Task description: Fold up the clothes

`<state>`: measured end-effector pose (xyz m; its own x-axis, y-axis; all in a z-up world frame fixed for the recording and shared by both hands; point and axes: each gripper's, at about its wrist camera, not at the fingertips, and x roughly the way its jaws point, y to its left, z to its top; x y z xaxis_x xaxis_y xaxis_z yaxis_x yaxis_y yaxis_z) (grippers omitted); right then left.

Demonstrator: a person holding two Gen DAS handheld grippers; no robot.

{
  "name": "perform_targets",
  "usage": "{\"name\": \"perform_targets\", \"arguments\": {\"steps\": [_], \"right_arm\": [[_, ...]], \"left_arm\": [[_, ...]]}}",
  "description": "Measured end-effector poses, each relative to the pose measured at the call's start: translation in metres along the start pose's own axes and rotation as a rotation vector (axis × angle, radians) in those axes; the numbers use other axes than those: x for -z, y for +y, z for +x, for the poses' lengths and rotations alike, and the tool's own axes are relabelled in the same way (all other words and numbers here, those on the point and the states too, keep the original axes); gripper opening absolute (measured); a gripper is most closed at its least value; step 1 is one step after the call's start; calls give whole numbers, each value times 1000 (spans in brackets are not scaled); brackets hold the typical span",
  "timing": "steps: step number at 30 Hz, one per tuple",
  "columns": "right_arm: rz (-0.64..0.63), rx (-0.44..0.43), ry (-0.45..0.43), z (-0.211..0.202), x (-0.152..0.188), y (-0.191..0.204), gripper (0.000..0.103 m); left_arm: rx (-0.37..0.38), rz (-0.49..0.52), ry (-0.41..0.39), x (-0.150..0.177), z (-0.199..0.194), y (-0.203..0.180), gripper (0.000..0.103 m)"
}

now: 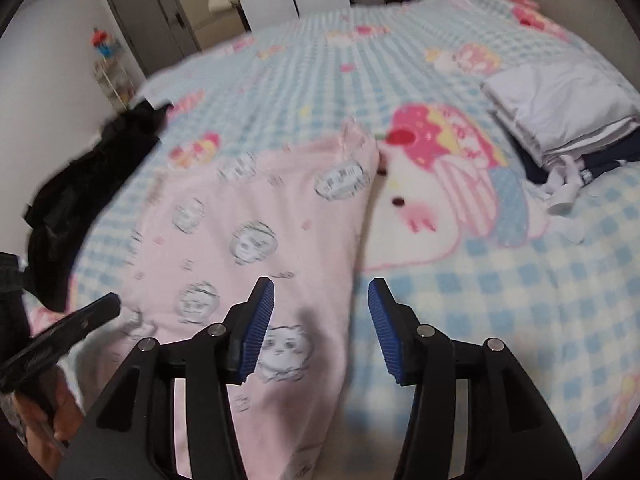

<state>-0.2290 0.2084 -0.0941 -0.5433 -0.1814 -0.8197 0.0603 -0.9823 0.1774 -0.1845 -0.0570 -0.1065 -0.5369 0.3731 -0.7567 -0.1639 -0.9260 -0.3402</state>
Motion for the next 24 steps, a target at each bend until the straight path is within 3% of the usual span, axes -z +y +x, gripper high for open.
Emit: {"name": "perform_targets", "arguments": {"steps": [2, 5, 7, 9, 12, 15, 19, 21, 22, 24], "right_arm": [[-87, 62, 66, 20, 4, 5, 50], [-107, 116, 63, 23, 8, -4, 51], [-53, 109, 53, 15, 5, -15, 51], [-14, 89, 34, 4, 0, -21, 51], [-57, 77, -33, -11, -14, -10, 51], [-145, 61, -59, -4, -32, 12, 51], [-223, 88, 61, 48, -41, 30, 51], [-223, 160, 96, 70, -44, 25, 51], [-189, 157, 86, 73, -48, 14, 51], [-111, 147, 59, 71, -57, -9, 51]], "left_arm": [[-90, 16, 50, 4, 13, 3, 27], [-69, -80, 41, 1, 5, 24, 24], [-90, -99, 16, -2, -2, 30, 22], [-61, -111, 16, -9, -6, 30, 27], [-8, -10, 35, -28, 4, 10, 34], [-16, 113, 78, -46, 28, -7, 35], [-56, 151, 106, -54, 51, 4, 35], [-78, 138, 104, -58, 54, 17, 29], [-84, 112, 97, -61, 51, 26, 18], [-95, 60, 83, -68, 46, 45, 12]]}}
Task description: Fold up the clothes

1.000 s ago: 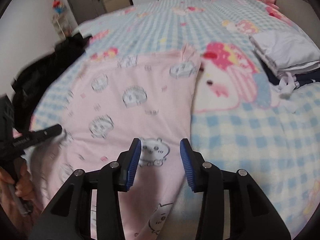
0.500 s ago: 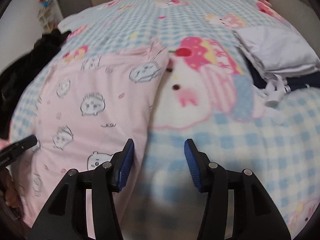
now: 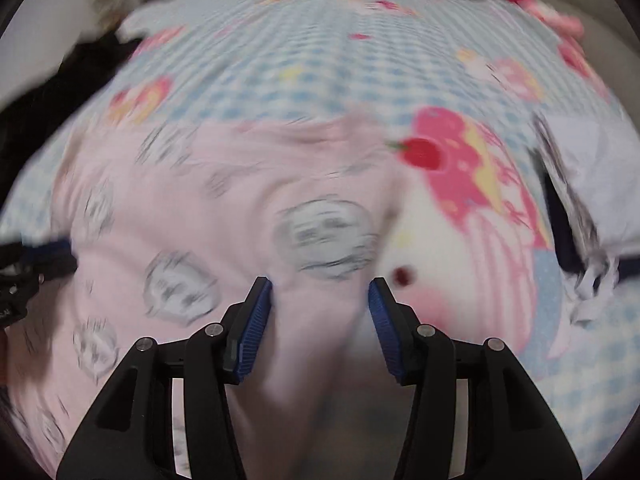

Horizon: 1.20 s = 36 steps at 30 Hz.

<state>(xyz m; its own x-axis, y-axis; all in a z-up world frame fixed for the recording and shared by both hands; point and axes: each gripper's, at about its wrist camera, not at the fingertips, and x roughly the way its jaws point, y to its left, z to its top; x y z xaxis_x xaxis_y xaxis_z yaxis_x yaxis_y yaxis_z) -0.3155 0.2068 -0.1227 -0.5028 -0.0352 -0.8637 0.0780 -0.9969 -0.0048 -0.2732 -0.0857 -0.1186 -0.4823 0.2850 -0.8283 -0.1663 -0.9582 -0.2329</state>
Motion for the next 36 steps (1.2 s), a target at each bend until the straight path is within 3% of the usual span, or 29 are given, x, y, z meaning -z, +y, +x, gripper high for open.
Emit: {"name": "perform_targets", "arguments": {"steps": [3, 4, 5, 7, 11, 13, 17, 21, 23, 24, 25, 26, 29, 33, 34, 35, 36], "right_arm": [[53, 11, -35, -10, -11, -21, 51], [52, 9, -55, -18, -15, -22, 52], [35, -17, -69, -24, -19, -20, 54], [-42, -117, -78, -31, -28, -4, 54], [-158, -115, 10, 5, -45, 24, 54], [-177, -103, 63, 31, -49, 24, 52], [-127, -104, 22, 41, -61, 6, 49], [-33, 31, -84, 37, -78, -25, 51], [81, -53, -49, 43, -83, -50, 51], [113, -102, -37, 43, -82, -58, 52], [104, -133, -49, 38, -80, -58, 53], [94, -164, -61, 33, -77, -59, 56], [71, -204, -26, 30, -69, -60, 60], [83, -398, 61, 40, -51, -57, 62], [81, -410, 72, 42, -48, -54, 62], [89, -411, 74, 46, -49, -52, 62], [97, -412, 76, 50, -50, -51, 55]], "left_arm": [[36, 8, -33, -12, -9, -3, 20], [50, 15, -45, -16, -12, -5, 37], [63, 21, -57, -20, -15, -7, 44], [73, 88, -42, -30, -7, -24, 44], [48, 205, 6, -53, 24, -42, 43], [3, 221, 34, -62, 42, -42, 35], [-29, 288, 50, -71, 53, -36, 21], [-35, 194, -21, -79, 40, -14, 12], [5, 84, -95, -80, 26, 9, 14], [35, 28, -106, -79, 20, 20, 21], [67, -28, -106, -78, 15, 31, 44], [77, -52, -99, -76, 15, 36, 47], [108, -63, -49, -67, 23, 42, 47], [225, -73, -9, -58, 35, 39, 45], [241, -68, -14, -59, 35, 36, 45], [249, -62, -22, -60, 35, 32, 39], [225, -50, -32, -62, 34, 29, 32]]}}
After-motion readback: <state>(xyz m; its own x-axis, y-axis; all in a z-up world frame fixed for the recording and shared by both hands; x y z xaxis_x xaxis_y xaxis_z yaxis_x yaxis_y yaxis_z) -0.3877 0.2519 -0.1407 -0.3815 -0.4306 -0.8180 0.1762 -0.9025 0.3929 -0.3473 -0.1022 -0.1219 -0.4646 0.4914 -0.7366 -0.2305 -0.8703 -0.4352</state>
